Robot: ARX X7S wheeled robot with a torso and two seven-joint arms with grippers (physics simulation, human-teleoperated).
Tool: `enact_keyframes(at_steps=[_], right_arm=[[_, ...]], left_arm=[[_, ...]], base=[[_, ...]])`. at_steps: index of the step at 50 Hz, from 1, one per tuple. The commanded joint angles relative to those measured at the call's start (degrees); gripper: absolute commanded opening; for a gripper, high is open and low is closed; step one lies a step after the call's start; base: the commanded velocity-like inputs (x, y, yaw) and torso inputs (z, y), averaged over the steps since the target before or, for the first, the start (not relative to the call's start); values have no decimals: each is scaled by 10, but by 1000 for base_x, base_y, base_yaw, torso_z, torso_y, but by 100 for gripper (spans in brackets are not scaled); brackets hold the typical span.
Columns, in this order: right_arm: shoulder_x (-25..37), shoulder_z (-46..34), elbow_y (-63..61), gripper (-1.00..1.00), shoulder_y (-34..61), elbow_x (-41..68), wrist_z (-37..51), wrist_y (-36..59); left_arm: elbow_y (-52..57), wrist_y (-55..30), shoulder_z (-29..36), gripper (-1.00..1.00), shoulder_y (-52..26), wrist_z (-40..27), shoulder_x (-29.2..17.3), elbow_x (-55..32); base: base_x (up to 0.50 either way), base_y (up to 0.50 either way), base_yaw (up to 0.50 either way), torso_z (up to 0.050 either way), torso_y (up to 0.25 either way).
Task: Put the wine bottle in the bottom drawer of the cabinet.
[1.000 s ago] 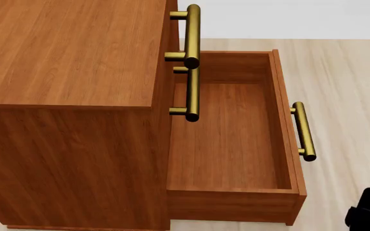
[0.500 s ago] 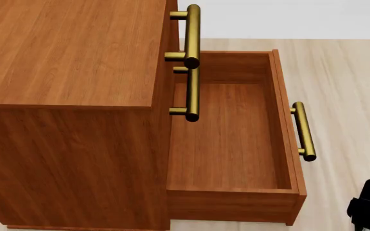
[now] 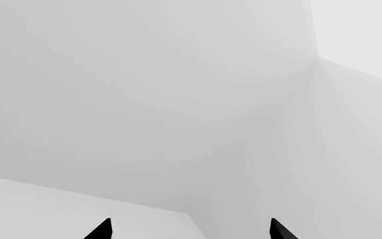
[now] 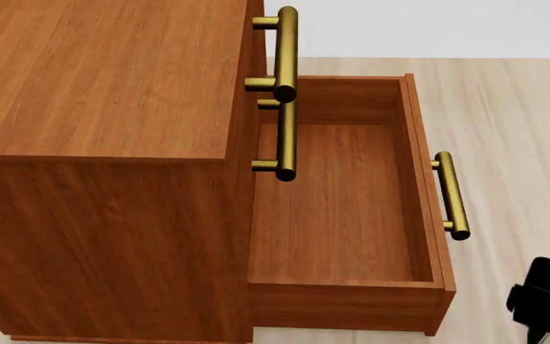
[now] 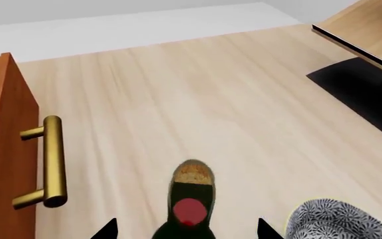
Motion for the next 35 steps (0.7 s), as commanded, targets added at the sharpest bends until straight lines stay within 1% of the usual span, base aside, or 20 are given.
enact_keyframes(at_steps=[1, 6, 7, 15, 23, 28, 33, 35], right_arm=[[-9, -11, 20, 100, 27, -5, -6, 17], [-13, -10, 27, 100, 16, -11, -12, 7], [-13, -11, 27, -100, 16, -12, -12, 7], [-5, -8, 11, -100, 18, -7, -1, 13], [17, 9, -30, -100, 4, 15, 20, 13], [39, 22, -74, -100, 15, 41, 44, 25], [71, 40, -128, -100, 38, 62, 75, 39], [92, 55, -158, -100, 43, 89, 88, 43]], left_arm=[[0, 5, 0, 100, 4, 3, 3, 1], [-1, 6, -1, 100, 5, 3, 3, -2], [-1, 6, -1, 100, 4, 3, 2, -2], [0, 6, 1, 100, 5, 2, 1, -2], [1, 4, 3, 100, 6, -1, -1, -2], [0, 4, 5, 100, 6, -1, -2, -1], [0, 5, 8, 100, 7, -1, -3, 1], [0, 5, 9, 100, 7, -1, -3, 3]], base=[[0, 0, 0, 0, 0], [0, 0, 0, 0, 0], [0, 0, 0, 0, 0], [0, 0, 0, 0, 0], [0, 0, 0, 0, 0], [0, 0, 0, 0, 0], [0, 0, 0, 0, 0], [0, 0, 0, 0, 0]])
